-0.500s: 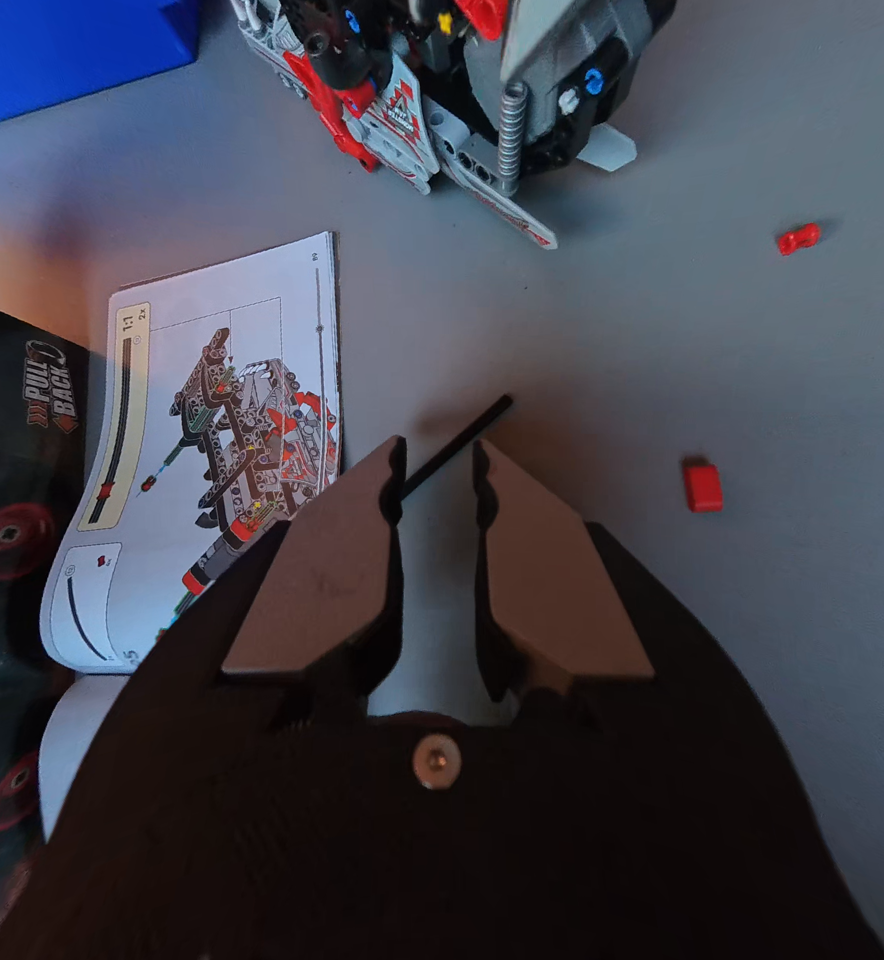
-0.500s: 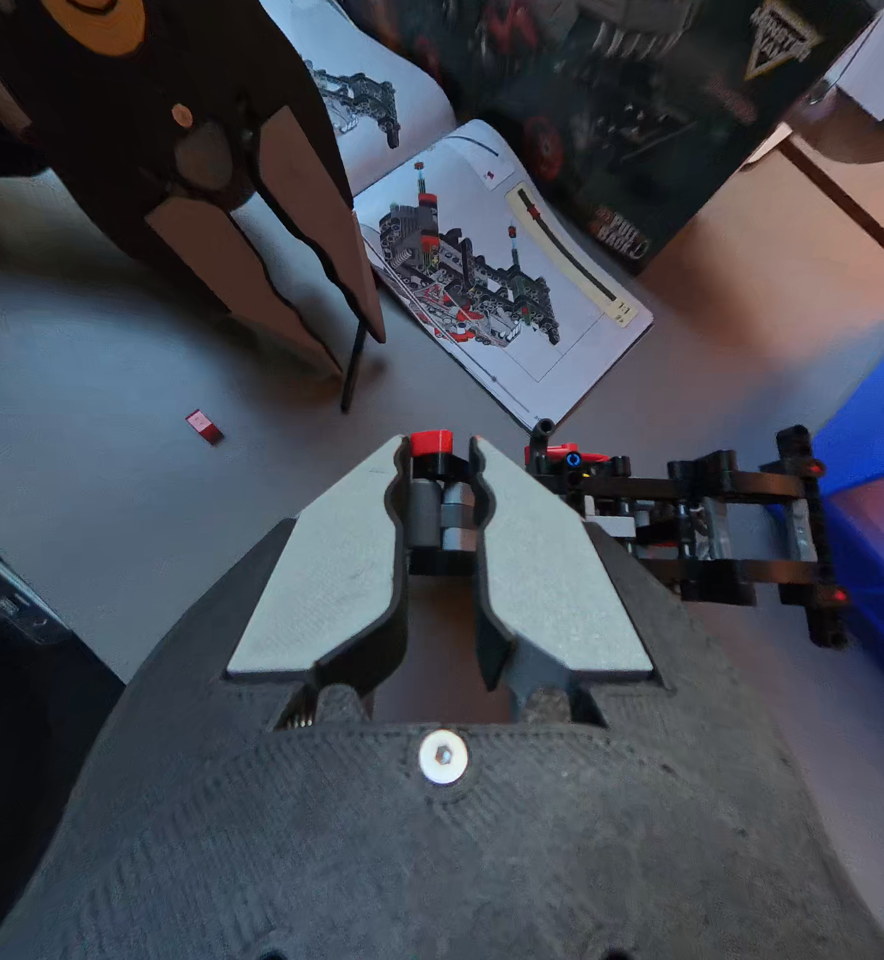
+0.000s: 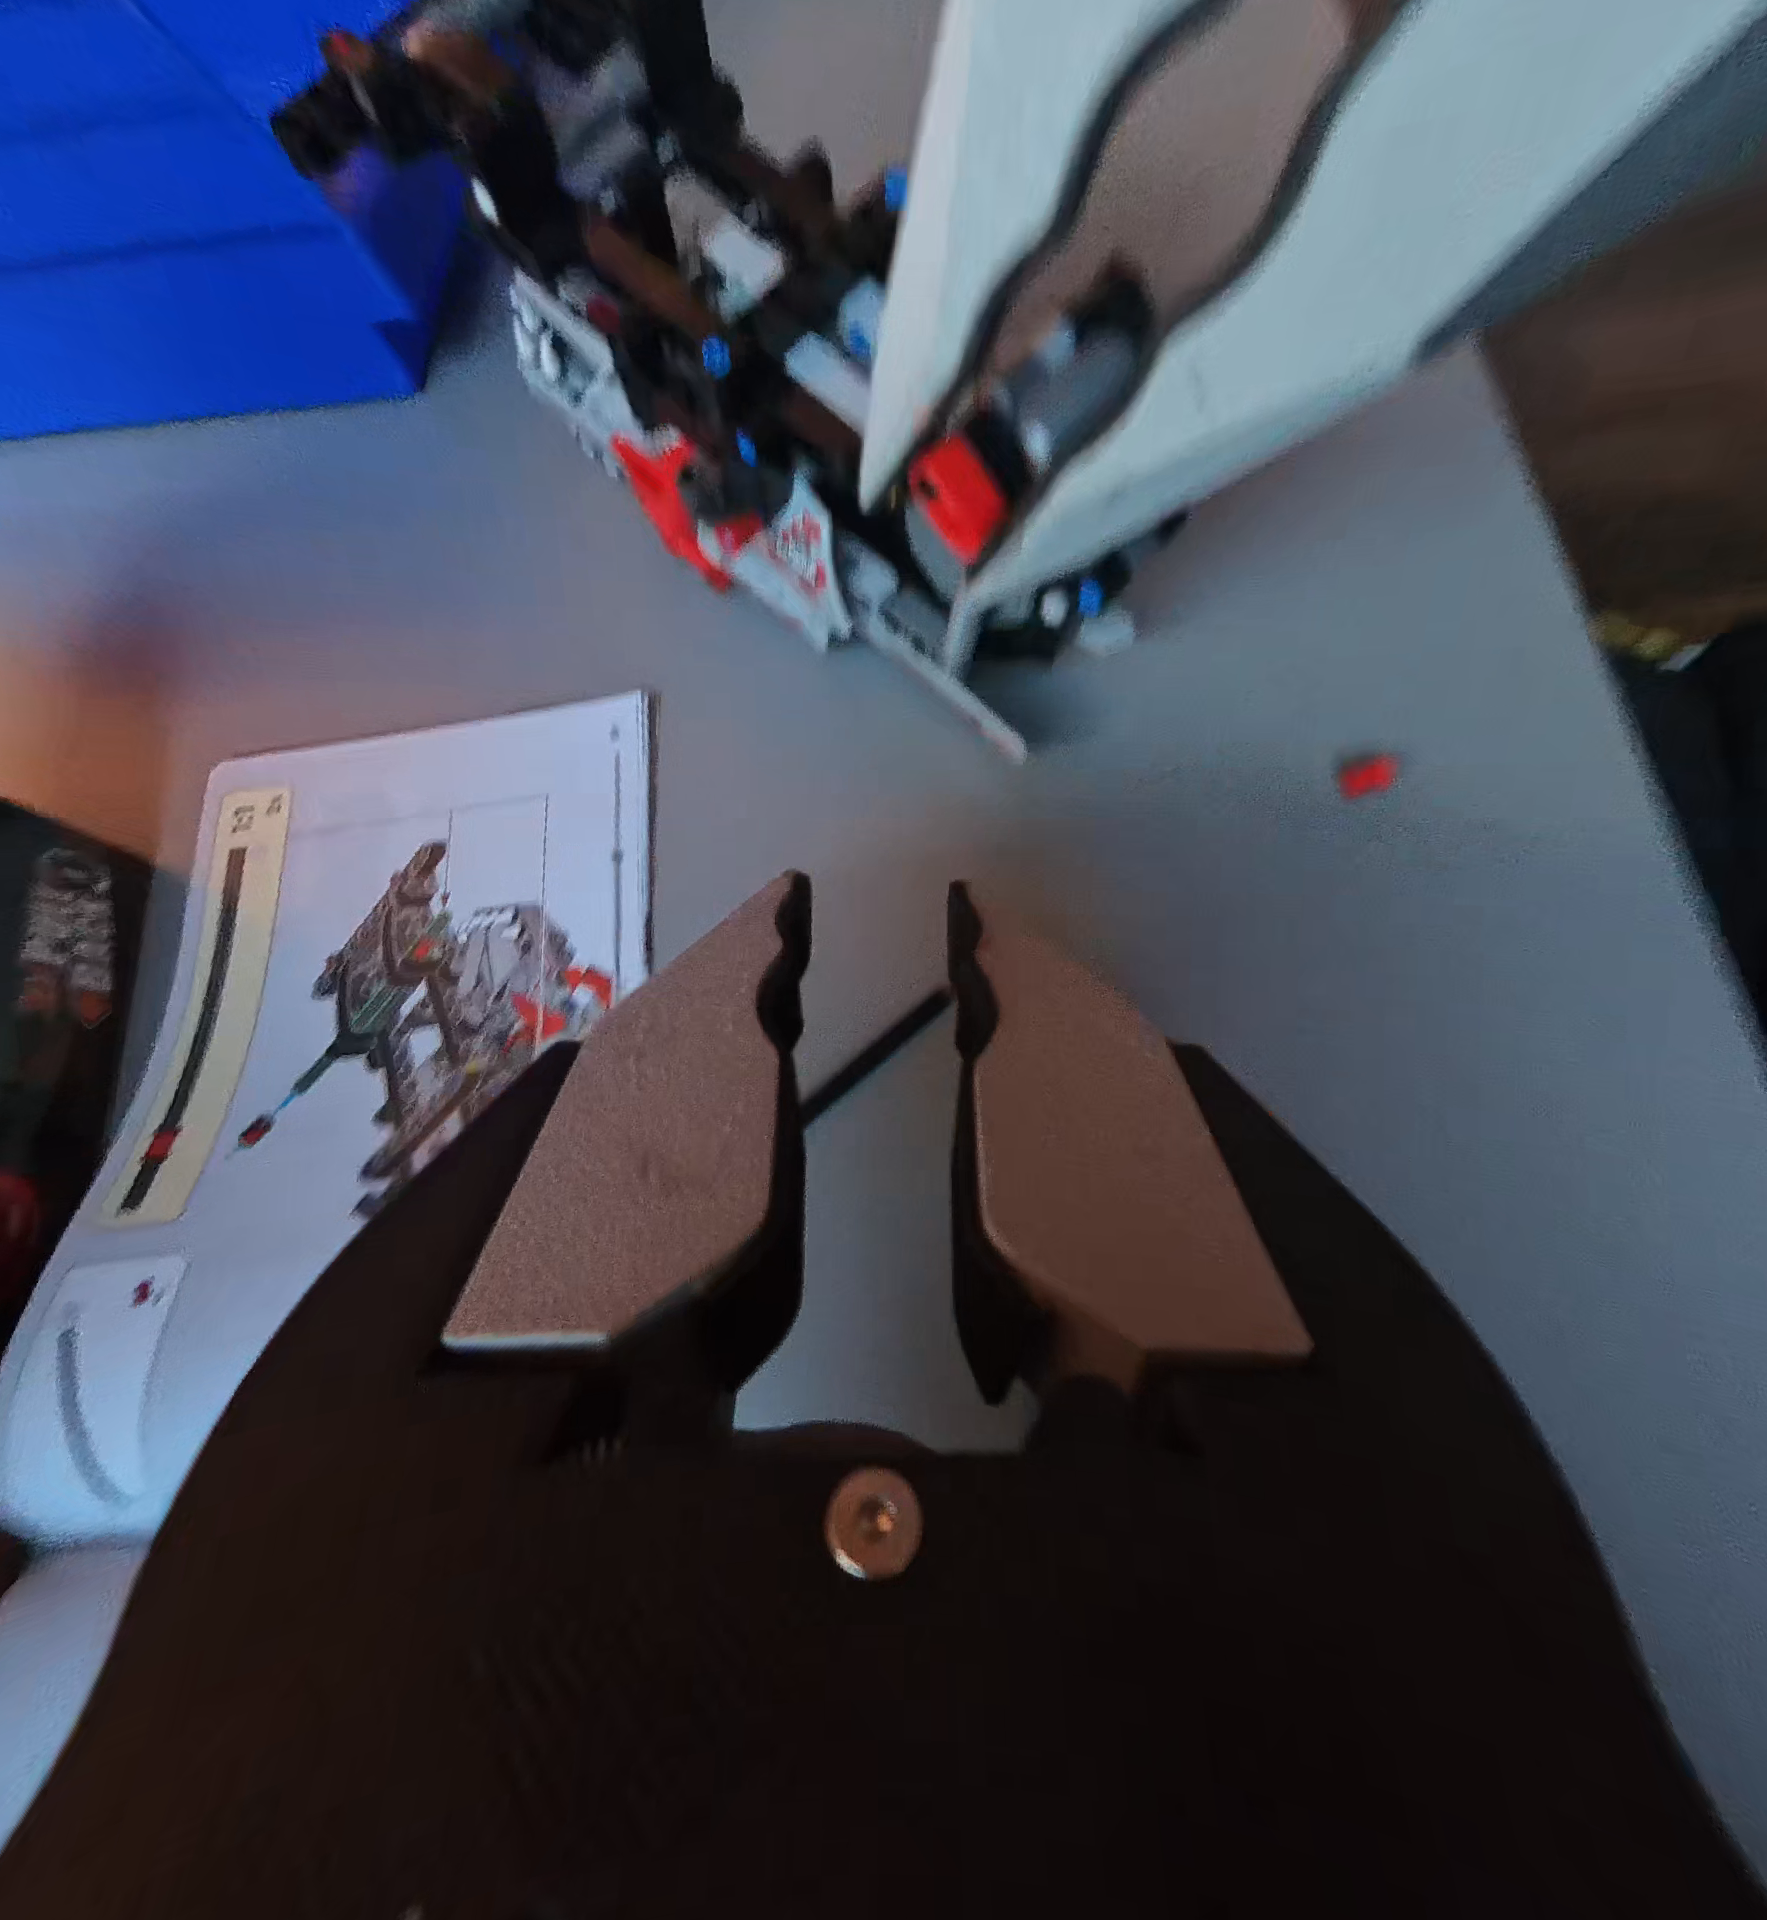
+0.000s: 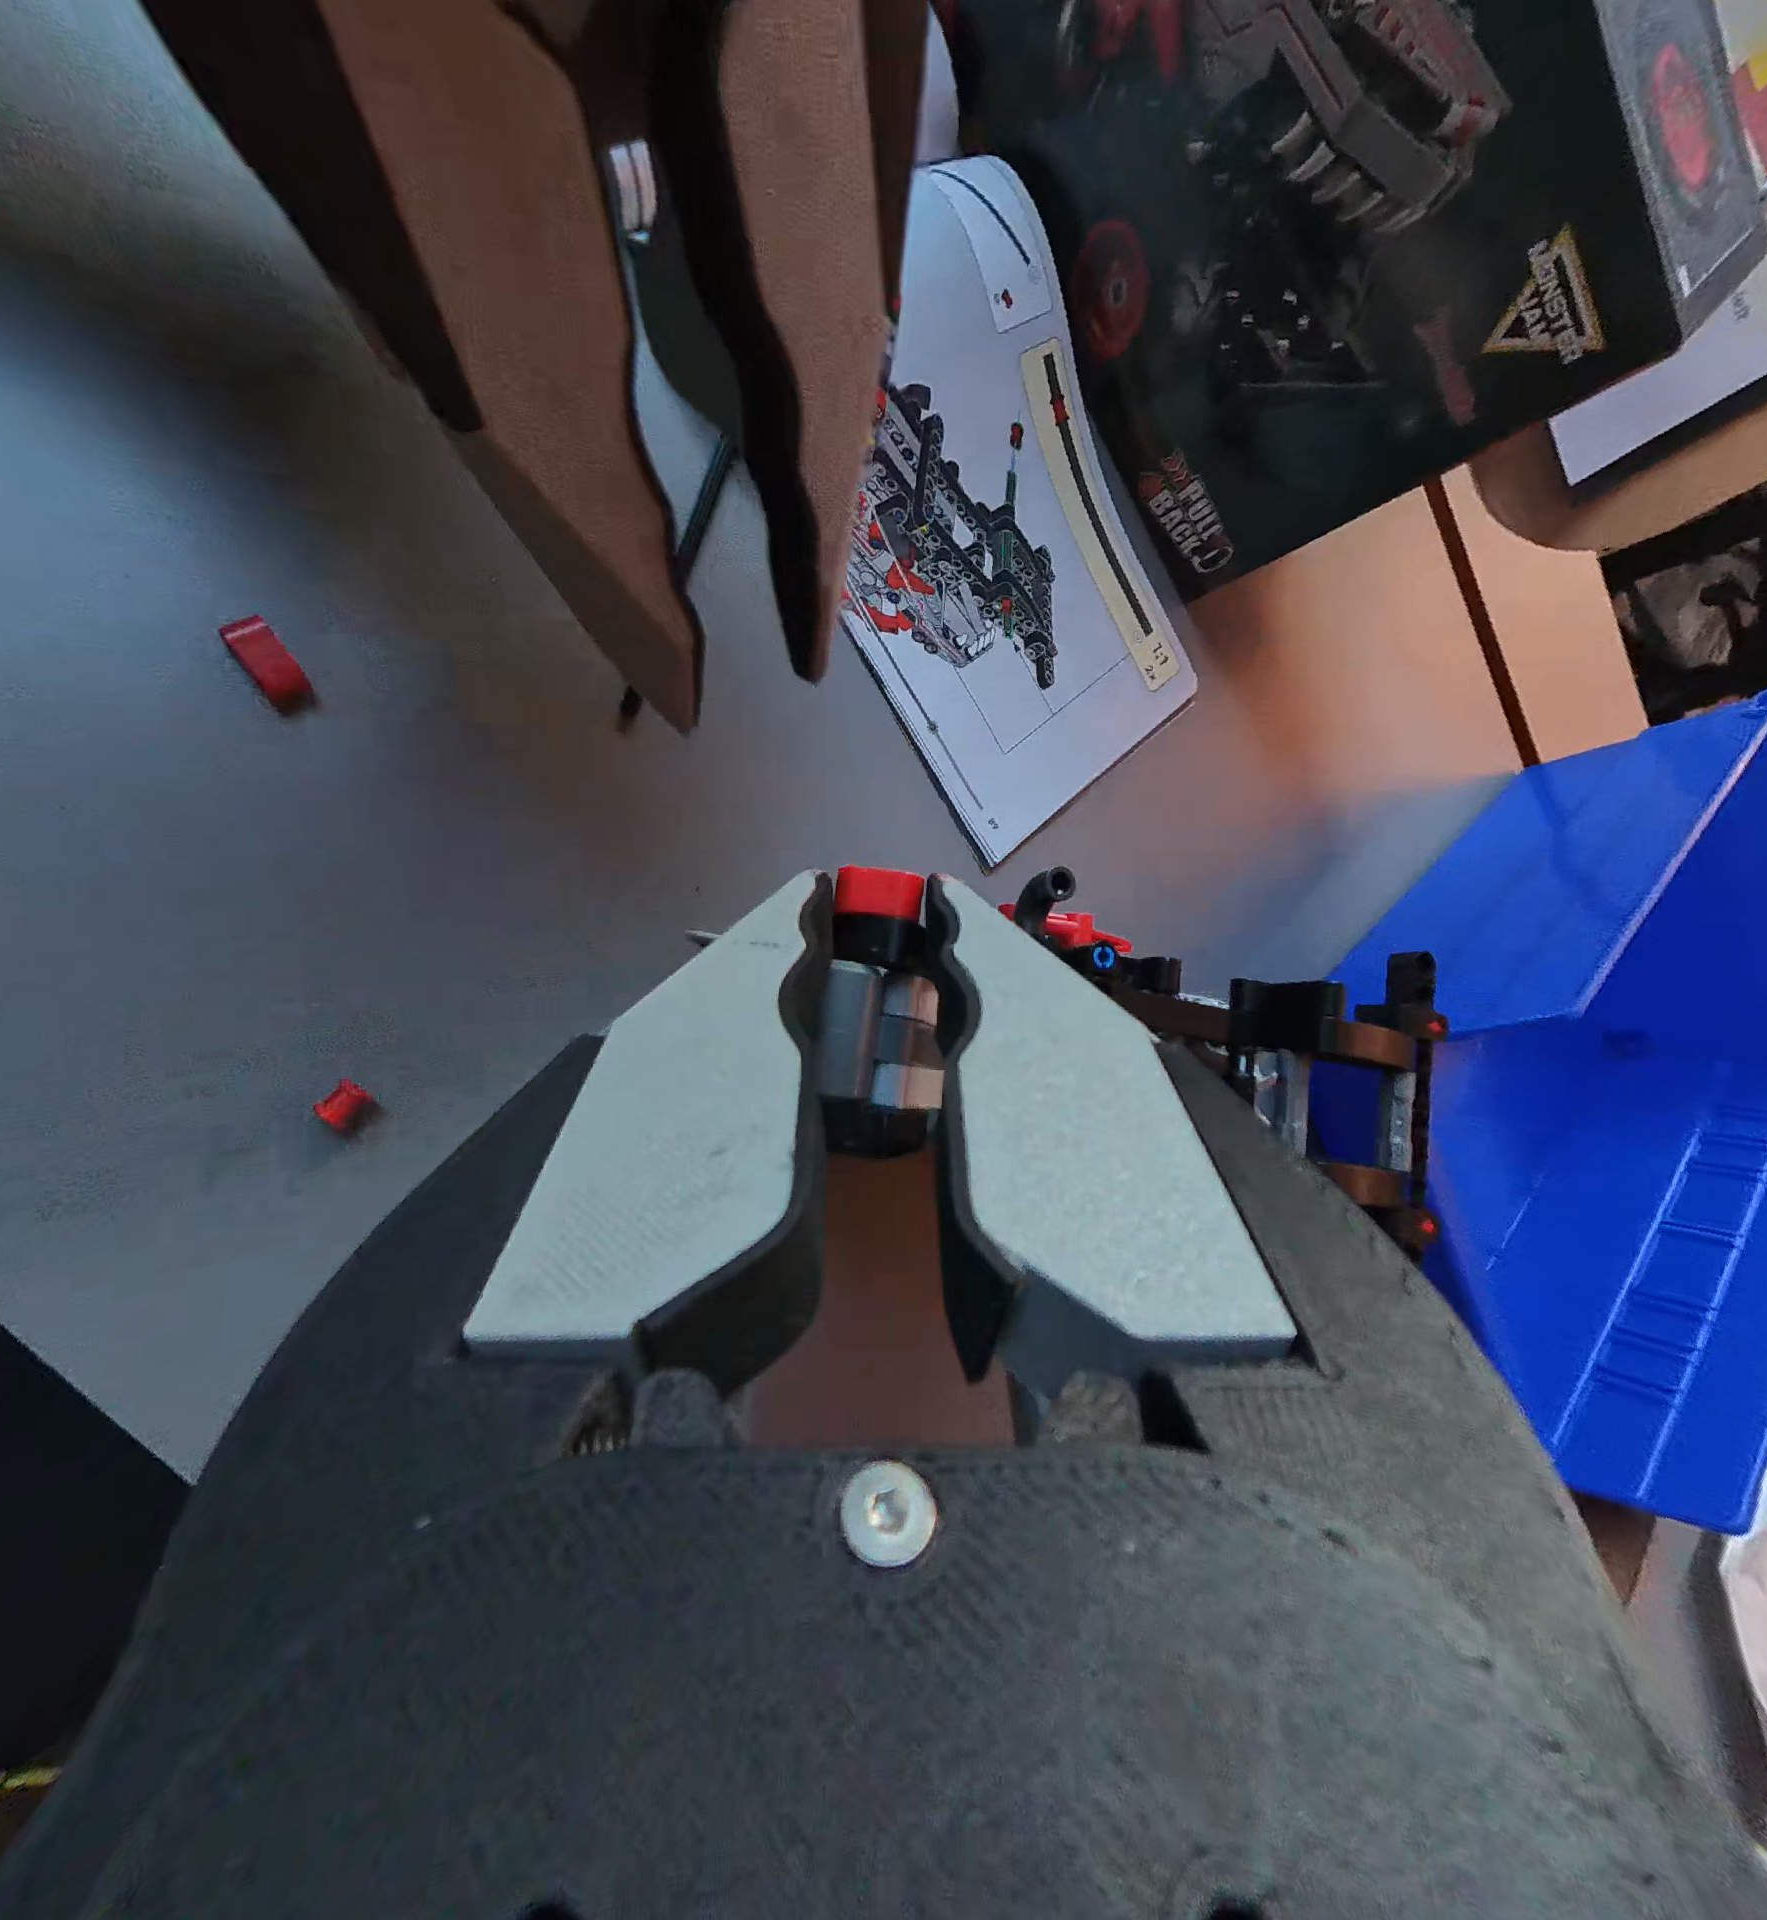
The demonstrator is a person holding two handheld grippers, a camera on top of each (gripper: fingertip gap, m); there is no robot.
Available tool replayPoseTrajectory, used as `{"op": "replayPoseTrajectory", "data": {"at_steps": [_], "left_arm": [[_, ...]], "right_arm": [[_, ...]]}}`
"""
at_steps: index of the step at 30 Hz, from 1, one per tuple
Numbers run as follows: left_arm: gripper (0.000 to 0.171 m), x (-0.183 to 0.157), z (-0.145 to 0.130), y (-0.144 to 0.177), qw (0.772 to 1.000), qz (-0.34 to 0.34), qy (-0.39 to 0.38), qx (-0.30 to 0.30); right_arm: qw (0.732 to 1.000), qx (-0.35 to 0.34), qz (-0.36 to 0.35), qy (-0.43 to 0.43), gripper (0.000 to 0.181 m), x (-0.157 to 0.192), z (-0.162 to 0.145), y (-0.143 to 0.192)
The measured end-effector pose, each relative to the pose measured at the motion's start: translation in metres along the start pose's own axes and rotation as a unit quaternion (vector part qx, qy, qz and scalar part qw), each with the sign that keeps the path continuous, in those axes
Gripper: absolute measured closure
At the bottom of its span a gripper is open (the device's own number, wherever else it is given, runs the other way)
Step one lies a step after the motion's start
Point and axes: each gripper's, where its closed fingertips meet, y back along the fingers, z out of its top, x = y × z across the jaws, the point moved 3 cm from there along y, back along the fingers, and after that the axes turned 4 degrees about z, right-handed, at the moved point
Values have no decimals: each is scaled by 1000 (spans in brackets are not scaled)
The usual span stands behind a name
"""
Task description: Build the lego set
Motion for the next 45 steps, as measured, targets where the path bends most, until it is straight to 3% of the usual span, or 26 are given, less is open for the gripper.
{"op": "replayPoseTrajectory", "data": {"at_steps": [4,7,11,13,15,18,22,27,33,36,42,45], "left_arm": [[148,4,29,0,994,-44,80,-59],[144,3,29,6,992,-45,98,-58],[142,-15,8,25,994,-38,94,-32],[143,-27,-2,34,994,-38,101,-26],[144,-42,-8,39,993,-39,109,-28],[145,-63,-12,39,992,-33,117,-21],[146,-91,3,32,993,-33,111,-26],[145,-114,5,-1,998,-16,57,32],[152,-108,6,-33,996,20,-10,89],[160,-112,9,-37,996,7,-7,86],[152,-110,5,-32,997,12,8,76],[149,-112,4,-29,998,14,20,64]], "right_arm": [[999,-26,-20,-33,153,-7,-4,17],[991,-85,-46,-94,150,-18,-22,60],[964,-105,-83,-231,156,-36,-112,114],[946,-105,-68,-298,155,-30,-158,119],[940,-110,-35,-320,161,-14,-182,108],[948,-109,-4,-299,164,3,-189,82],[955,-110,16,-276,161,1,-186,57],[961,-92,32,-257,155,-5,-191,43],[964,-91,37,-248,153,-6,-196,43],[969,-66,5,-238,152,-6,-210,56],[945,-84,-66,-309,154,-11,-268,127],[937,-61,-96,-329,154,-6,-294,148]]}}
